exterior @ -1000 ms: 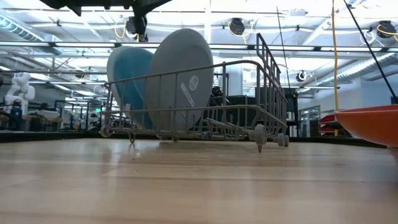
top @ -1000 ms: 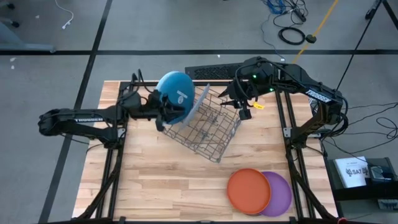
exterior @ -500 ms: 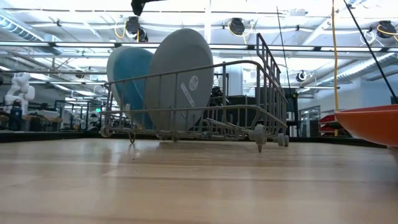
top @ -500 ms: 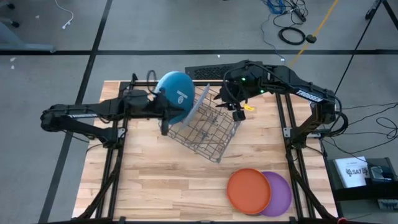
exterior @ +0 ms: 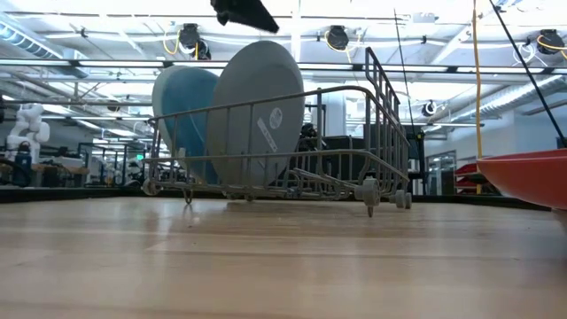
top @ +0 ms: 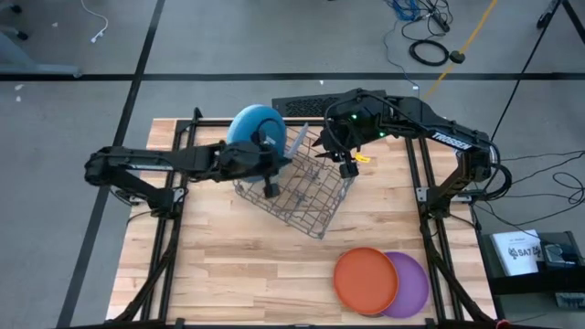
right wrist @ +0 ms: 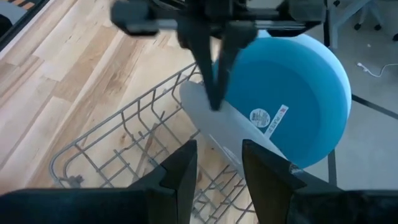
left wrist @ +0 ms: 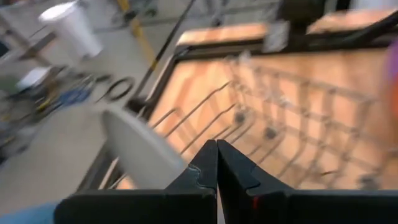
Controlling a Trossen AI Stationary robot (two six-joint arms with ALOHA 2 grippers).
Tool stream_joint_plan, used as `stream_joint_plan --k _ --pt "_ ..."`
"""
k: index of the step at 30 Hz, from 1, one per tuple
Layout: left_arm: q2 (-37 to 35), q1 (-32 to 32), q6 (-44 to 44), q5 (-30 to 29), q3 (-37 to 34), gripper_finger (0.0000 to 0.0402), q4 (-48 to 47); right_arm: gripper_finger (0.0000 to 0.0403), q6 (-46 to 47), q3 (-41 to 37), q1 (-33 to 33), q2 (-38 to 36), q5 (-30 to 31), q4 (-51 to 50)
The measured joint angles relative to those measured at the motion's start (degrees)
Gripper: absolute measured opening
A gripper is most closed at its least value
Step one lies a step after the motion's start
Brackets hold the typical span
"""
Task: Sort dishes
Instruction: Put the gray plate in the dish rack, then adjust the dish rack
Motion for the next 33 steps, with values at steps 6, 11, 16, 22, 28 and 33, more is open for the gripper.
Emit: stream_joint_plan --k 6,11,16,22,28,33 --pt "3.6 1.5 -3.0 -4.8 5.7 0.0001 -8.6 0.0121 0.1 0.0 0.0 0.0 0.0 0.0" --pt "3.4 1.7 -7.2 -13.5 7.3 0.0001 -14.0 0.0121 0.1 0.0 0.0 0.0 0.0 0.0" --pt "1.9 2.2 -12.5 -21.7 8.4 0.0 -21.4 0.0121 0.1 0.0 0.0 0.0 0.0 -0.2" --pt "0.0 2.5 -18.0 -25.8 10.5 0.0 -28.1 0.0121 0.2 0.0 0.0 -0.1 0.0 -0.3" --pt "-3.9 1.7 -14.9 -25.5 12.0 0.0 -32.7 0.0121 1.3 0.0 0.0 -0.1 -0.1 -1.8" --pt "-9.0 0.3 -12.0 -21.8 12.2 0.0 -37.5 0.0121 1.4 0.0 0.1 -0.1 -0.1 -3.7"
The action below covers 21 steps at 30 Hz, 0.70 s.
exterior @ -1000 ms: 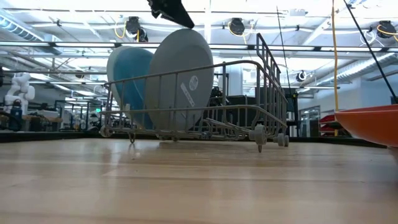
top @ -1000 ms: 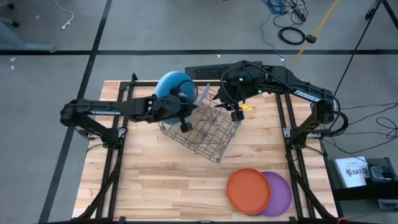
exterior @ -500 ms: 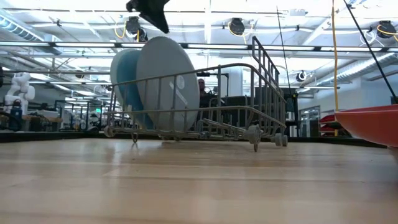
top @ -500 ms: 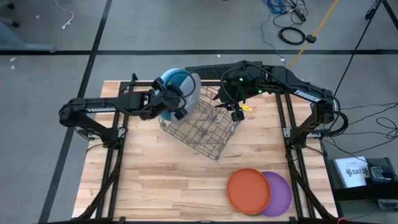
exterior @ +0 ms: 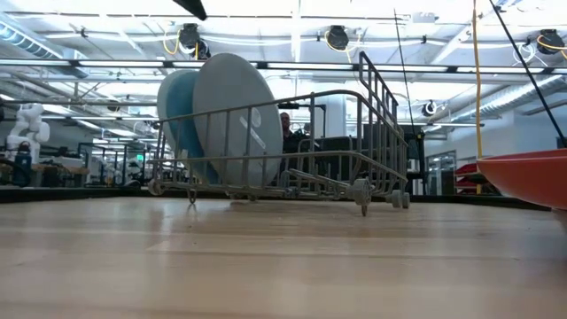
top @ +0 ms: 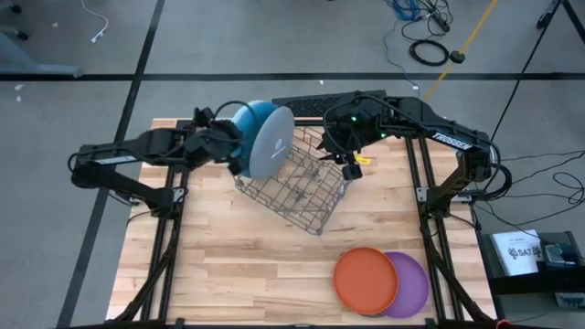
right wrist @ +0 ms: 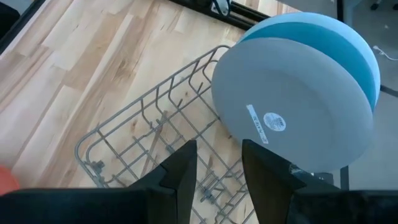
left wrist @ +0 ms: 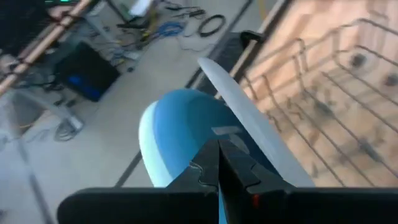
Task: Sort dishes
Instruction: Adjust the dish rack
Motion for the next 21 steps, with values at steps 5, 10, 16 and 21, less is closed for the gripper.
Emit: stream_joint_plan --k 5,10,16,21 --pt "-2.9 -1.4 -0.2 12.6 0.0 0.0 -2.3 0.0121 0.0 0.0 0.0 0.0 0.0 0.0" --pt "-0.5 -4.5 5.3 19.5 -2.8 0.0 -2.8 0.0121 0.0 0.0 0.0 0.0 0.0 0.3" --pt "6.6 -8.0 11.8 19.8 -8.9 0.001 -4.1 0.0121 0.4 0.0 0.0 0.0 0.0 1.0" --pt "10.7 -10.2 10.2 19.8 -10.9 0.007 -7.0 0.0121 1.0 0.0 0.0 0.0 0.0 0.3"
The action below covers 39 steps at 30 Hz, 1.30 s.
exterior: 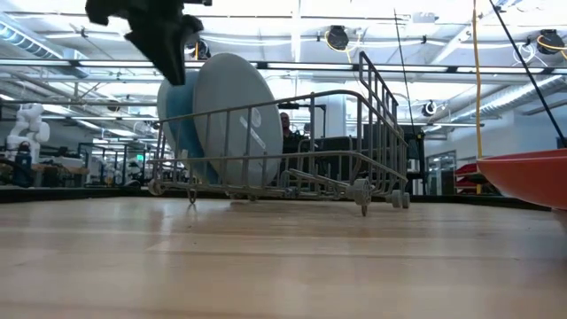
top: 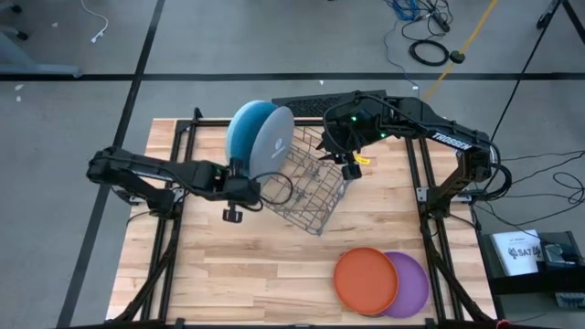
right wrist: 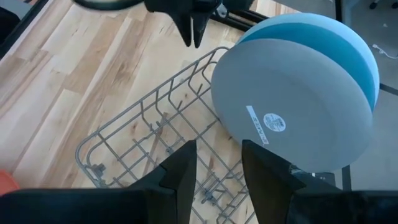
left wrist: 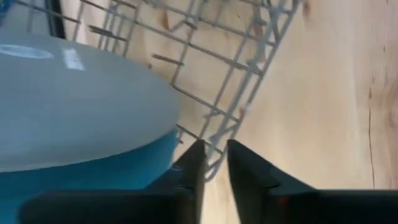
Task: Sort dishes
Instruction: Adjust the dish rack
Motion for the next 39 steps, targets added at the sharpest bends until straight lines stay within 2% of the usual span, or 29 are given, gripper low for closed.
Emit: stream_joint_plan --k 6,11,26,35,39 --pt "1.9 -0.3 -2.8 -0.1 -1.8 0.0147 -2.1 0.0121 0.1 0.0 0.0 0.0 0.0 -0.1" --pt "3.9 -0.1 -5.9 -3.0 -1.8 0.0159 -2.7 0.0121 0.4 0.0 0.0 0.0 -0.1 0.1" --pt "11.8 0.4 -6.5 -1.8 -1.7 0.0107 -1.7 0.0121 0.9 0.0 1.2 0.0 -0.1 0.8" --pt "12.1 -0.3 -7.7 9.7 -1.3 0.0017 -0.2 0.0121 1.1 0.0 1.5 0.0 0.0 1.0" --pt "12.1 -1.4 -9.5 11.9 0.2 0.0018 1.2 0.0121 1.6 0.0 1.5 0.0 0.0 1.0"
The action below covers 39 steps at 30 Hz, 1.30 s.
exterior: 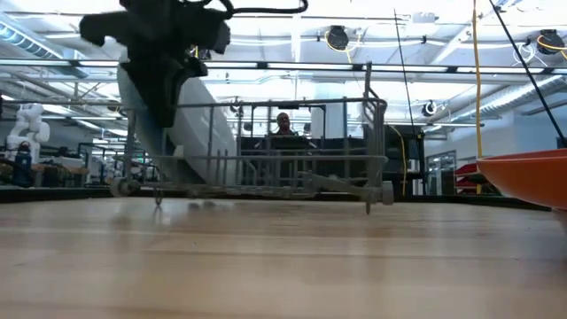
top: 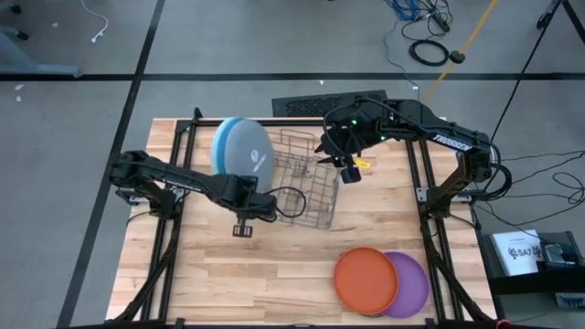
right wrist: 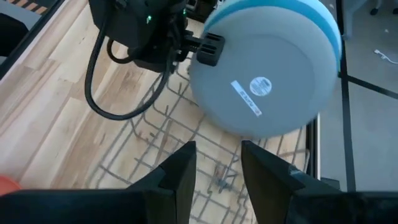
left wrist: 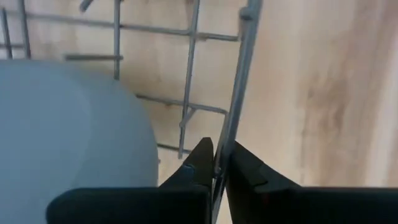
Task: Sort dishes
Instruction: Adjust the dish rack, then put the orange plate in the dish rack
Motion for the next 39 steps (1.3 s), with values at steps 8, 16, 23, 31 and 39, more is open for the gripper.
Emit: stream_joint_plan --k 8,16,23,31,39 --pt "0.1 -1.9 -0.8 3.4 3.1 0.0047 6.0 0.0121 0.6 0.0 0.0 0.0 0.0 0.0" --pt "0.0 -2.8 -0.9 2.7 3.4 0.005 6.6 0.0121 1.2 0.0 0.7 0.0 0.1 0.0" --pt "-0.1 -4.0 -0.9 1.7 5.8 0.0103 7.4 0.0121 2.4 0.0 0.8 0.0 0.3 -1.2" --pt "-0.2 -5.4 -2.0 -0.7 13.9 0.0169 2.5 0.0121 4.5 0.0 2.0 -0.7 6.4 -5.1" --pt "-9.7 -7.3 -7.0 -17.4 17.6 0.0154 6.7 0.0121 19.9 0.0 8.5 -3.2 12.1 -21.9"
